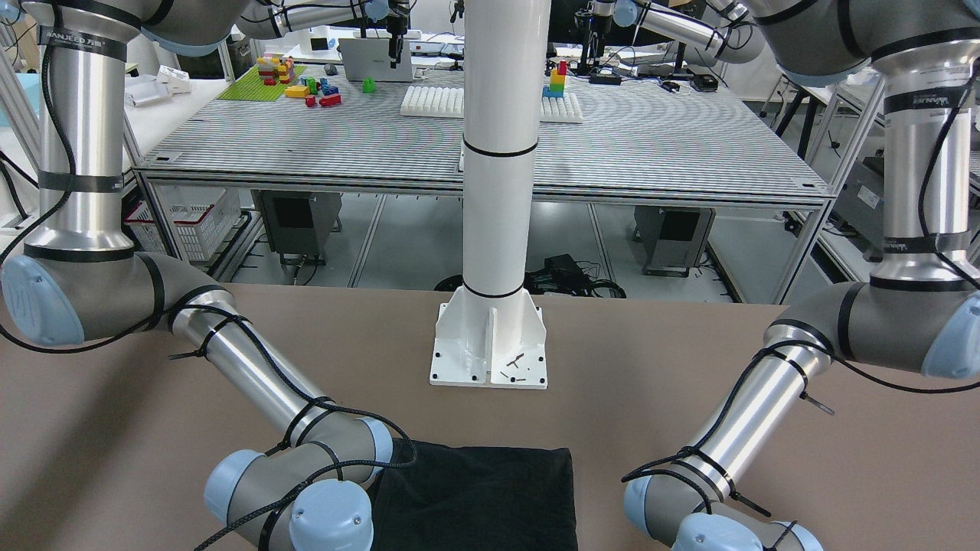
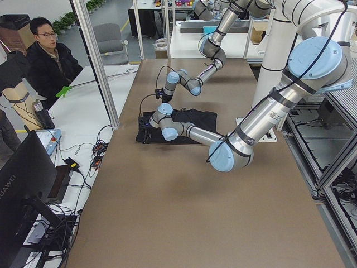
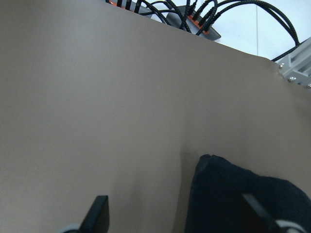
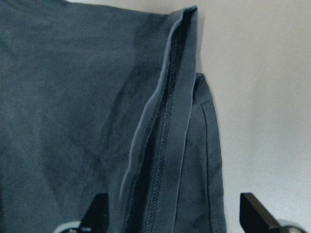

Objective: Fold clothes

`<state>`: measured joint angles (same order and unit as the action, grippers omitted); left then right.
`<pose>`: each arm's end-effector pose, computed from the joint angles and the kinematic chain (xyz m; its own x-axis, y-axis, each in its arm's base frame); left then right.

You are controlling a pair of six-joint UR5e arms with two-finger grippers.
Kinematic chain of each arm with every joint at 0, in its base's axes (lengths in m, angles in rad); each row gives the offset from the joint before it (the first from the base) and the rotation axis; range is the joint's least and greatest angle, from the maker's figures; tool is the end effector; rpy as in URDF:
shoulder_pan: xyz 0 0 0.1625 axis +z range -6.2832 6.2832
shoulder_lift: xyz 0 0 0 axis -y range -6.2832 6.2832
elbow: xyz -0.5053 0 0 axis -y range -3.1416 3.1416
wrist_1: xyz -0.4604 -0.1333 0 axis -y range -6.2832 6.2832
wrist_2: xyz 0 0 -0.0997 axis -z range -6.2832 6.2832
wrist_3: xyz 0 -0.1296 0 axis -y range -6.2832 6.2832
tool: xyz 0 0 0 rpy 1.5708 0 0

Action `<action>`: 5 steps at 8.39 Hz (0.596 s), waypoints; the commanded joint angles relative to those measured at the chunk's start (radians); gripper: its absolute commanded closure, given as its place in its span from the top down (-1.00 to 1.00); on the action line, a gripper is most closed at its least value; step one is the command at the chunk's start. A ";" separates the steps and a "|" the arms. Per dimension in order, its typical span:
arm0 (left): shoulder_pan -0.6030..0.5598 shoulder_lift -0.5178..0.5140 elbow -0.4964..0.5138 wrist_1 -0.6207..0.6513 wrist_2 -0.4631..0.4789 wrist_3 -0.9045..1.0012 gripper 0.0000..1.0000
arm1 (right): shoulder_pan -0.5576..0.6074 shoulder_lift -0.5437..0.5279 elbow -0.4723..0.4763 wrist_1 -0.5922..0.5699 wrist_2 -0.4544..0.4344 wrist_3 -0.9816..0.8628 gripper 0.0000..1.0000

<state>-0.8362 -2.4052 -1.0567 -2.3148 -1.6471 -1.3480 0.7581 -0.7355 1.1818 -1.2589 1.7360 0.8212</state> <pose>0.5604 -0.8046 0.3324 0.4707 -0.1925 -0.8610 0.6062 0.7796 0.1572 -0.6130 -0.7347 0.3271 0.7920 -0.1756 0.5847 -0.0771 0.9213 0.3811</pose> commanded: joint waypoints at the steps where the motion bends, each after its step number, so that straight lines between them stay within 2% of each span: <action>1: -0.001 0.026 -0.055 0.009 -0.011 0.010 0.89 | 0.001 -0.019 -0.054 0.076 -0.027 -0.007 0.89; 3: -0.014 0.080 -0.121 0.011 -0.068 0.015 0.89 | 0.015 -0.091 -0.007 0.082 -0.024 -0.071 0.89; 4: -0.014 0.081 -0.123 0.011 -0.068 0.015 0.89 | 0.038 -0.166 0.081 0.099 -0.006 -0.129 0.89; 5: -0.014 0.081 -0.123 0.011 -0.069 0.015 0.89 | 0.049 -0.183 0.135 0.086 0.052 -0.123 0.89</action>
<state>-0.8476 -2.3345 -1.1664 -2.3046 -1.7073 -1.3341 0.7808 -0.8437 1.2058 -1.1728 1.7224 0.7390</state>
